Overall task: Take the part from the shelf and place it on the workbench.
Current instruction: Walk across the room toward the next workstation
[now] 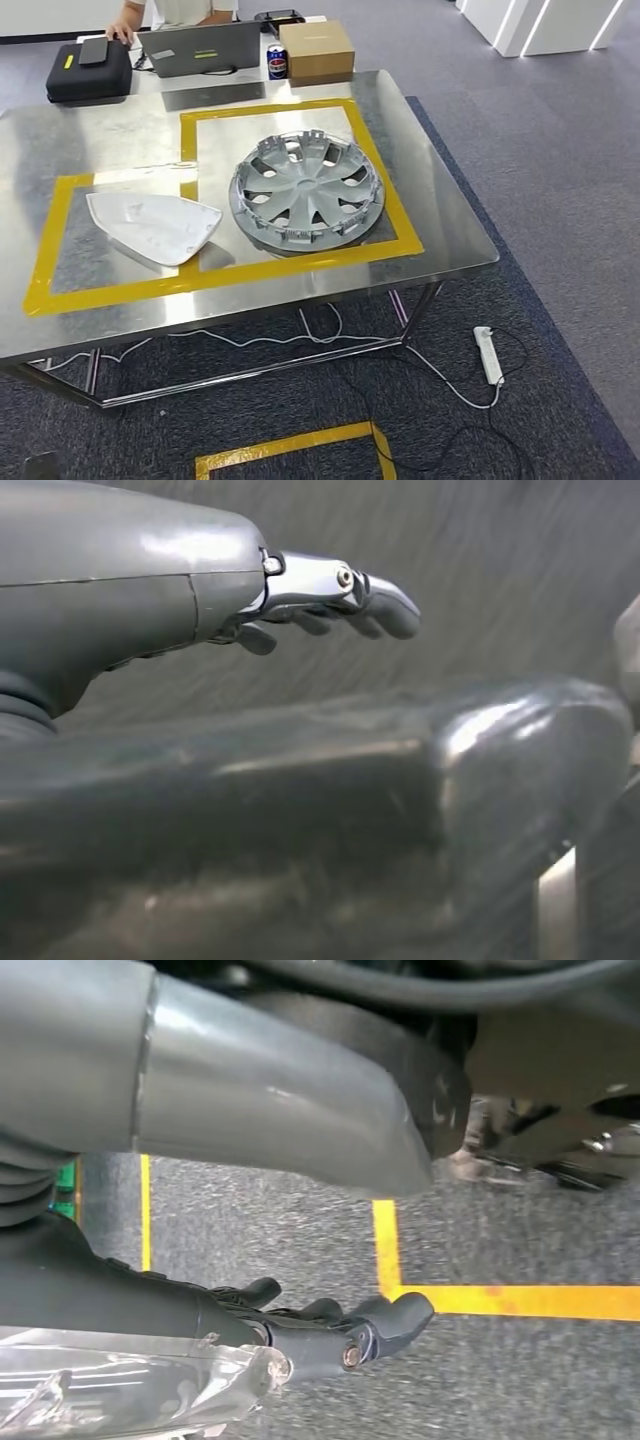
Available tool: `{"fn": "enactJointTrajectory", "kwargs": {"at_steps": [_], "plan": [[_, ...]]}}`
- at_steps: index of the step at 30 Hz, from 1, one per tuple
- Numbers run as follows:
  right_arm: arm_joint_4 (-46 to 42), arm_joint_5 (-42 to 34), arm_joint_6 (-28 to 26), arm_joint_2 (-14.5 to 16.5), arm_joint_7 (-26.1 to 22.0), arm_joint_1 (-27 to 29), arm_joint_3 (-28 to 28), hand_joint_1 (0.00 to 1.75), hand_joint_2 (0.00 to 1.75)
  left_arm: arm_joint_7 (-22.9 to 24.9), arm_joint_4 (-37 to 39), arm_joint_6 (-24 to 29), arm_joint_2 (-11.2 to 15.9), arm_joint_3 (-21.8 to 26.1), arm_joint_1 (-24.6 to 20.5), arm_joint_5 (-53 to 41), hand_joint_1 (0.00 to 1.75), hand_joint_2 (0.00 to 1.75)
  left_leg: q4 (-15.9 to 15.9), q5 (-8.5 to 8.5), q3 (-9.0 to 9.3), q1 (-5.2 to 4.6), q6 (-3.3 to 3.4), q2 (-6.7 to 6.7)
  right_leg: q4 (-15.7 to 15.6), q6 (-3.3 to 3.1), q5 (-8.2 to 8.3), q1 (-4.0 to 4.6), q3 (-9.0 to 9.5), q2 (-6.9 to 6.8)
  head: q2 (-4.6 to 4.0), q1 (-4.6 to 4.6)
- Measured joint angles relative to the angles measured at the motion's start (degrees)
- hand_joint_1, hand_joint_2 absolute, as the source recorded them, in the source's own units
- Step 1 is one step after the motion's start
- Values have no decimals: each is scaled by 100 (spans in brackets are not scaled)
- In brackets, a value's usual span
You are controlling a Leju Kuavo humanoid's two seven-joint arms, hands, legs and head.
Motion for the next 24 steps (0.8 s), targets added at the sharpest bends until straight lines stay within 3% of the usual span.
{"fn": "enactJointTrajectory", "kwargs": {"at_steps": [1, 2, 3, 4, 6, 7, 8, 10, 11, 13, 14, 15, 16, 17, 18, 20, 22, 24], "plan": [[0, 61, 12, 0, 13, -3, 2, 0, 0, 225, 90, -169, -66, -106, 9, -323, 0, 0, 2, 68, -86, -16, 4, 2, 195, -7, -34, 2, 16, 1, 0, 1], [0, 150, 30, 0, 31, -7, 3, 0, 0, 431, 168, -351, -131, -253, 21, -699, 0, 0, 4, 135, -171, -30, 4, 3, 208, -25, 50, 7, 125, 2, 0, -1], [0, 251, 49, 0, 51, -14, 5, 0, 0, 597, 234, -514, -186, -428, 29, -1055, 0, 0, 6, 202, -251, -43, 1, 2, 12, -54, 214, 18, 344, 3, 0, -1], [0, 341, 67, 0, 72, -24, 6, 0, 0, 702, 292, -634, -239, -604, 30, -1320, 0, 0, 7, 267, -320, -52, -5, 1, -353, -93, 361, 33, 656, 6, 0, -2], [-1, 490, 97, 1, 98, -50, 8, 0, 0, 774, 378, -766, -331, -908, 27, -1594, 0, 0, 15, 383, -414, -69, -38, 1, -1238, -160, 413, 70, 1303, 9, 0, -1], [-1, 549, 107, 2, 102, -62, 8, 0, 0, 771, 410, -863, -362, -1023, 26, -1634, 0, 0, 15, 441, -440, -71, -61, 6, -1533, -175, 368, 87, 1481, 13, 0, 3], [-3, 605, 120, 2, 98, -67, 9, 0, 0, 742, 432, -997, -378, -1112, 28, -1656, 0, 0, 11, 497, -456, -68, -90, 13, -1682, -183, 335, 100, 1546, 12, 0, 9], [-7, 695, 155, 2, 81, -54, 9, 0, 0, 604, 461, -1369, -363, -1247, 35, -1689, 0, 0, 14, 551, -489, -60, -153, 19, -1709, -219, 418, 94, 1460, -2, 0, 24], [-8, 729, 173, 2, 75, -46, 9, 0, 0, 539, 471, -1516, -347, -1301, 44, -1718, 0, 0, 88, 434, -526, -55, -188, 19, -1707, -259, 481, 81, 1404, -15, 0, 20], [-9, 781, 199, 2, 73, -42, 9, 0, 0, 464, 489, -1674, -313, -1398, 58, -1765, 0, 0, 534, -112, -667, -40, -251, 19, -1714, -320, 628, 57, 1255, -39, 0, -2], [-9, 803, 210, 2, 73, -40, 9, 0, 0, 460, 495, -1706, -298, -1435, 60, -1782, 0, 0, 893, -427, -753, -34, -278, 19, -1707, -336, 700, 55, 1170, -43, 0, -13], [-10, 835, 226, 2, 79, -38, 9, 0, 0, 487, 500, -1740, -283, -1470, 57, -1804, 0, 0, 1254, -629, -820, -29, -302, 19, -1695, -335, 772, 54, 1075, -52, 0, -17], [-10, 882, 246, 2, 90, -38, 9, 0, 0, 554, 506, -1781, -266, -1505, 54, -1838, 0, 0, 1524, -684, -839, -25, -322, 19, -1675, -328, 843, 52, 973, -62, 0, -15], [-11, 937, 270, 2, 102, -39, 9, 0, 0, 648, 511, -1826, -251, -1538, 53, -1870, 0, 0, 1649, -600, -788, -18, -336, 20, -1648, -316, 912, 48, 865, -71, 0, -16], [-11, 993, 292, 2, 114, -41, 9, 0, 0, 746, 516, -1879, -239, -1567, 52, -1885, 0, 0, 1585, -432, -645, -7, -348, 20, -1613, -298, 975, 43, 749, -76, 0, -17], [-14, 1060, 322, 2, 122, -53, 9, 0, 0, 824, 523, -1994, -238, -1593, 35, -1823, 0, 0, 994, -216, -110, 25, -369, 22, -1523, -251, 1073, 42, 548, -76, 0, -22], [-17, 1078, 331, 3, 133, -80, 9, 0, 0, 701, 529, -2115, -269, -1593, -11, -1688, 0, 0, 291, -334, 368, 36, -324, 13, -1420, -197, 1155, 59, 399, -79, 0, -24], [-19, 1076, 328, 4, 162, -96, 9, 0, 0, 544, 538, -2191, -322, -1589, -40, -1601, 0, 0, 21, -427, 454, 15, -212, 8, -1374, -145, 1259, 56, 304, -83, 0, -22]]}}
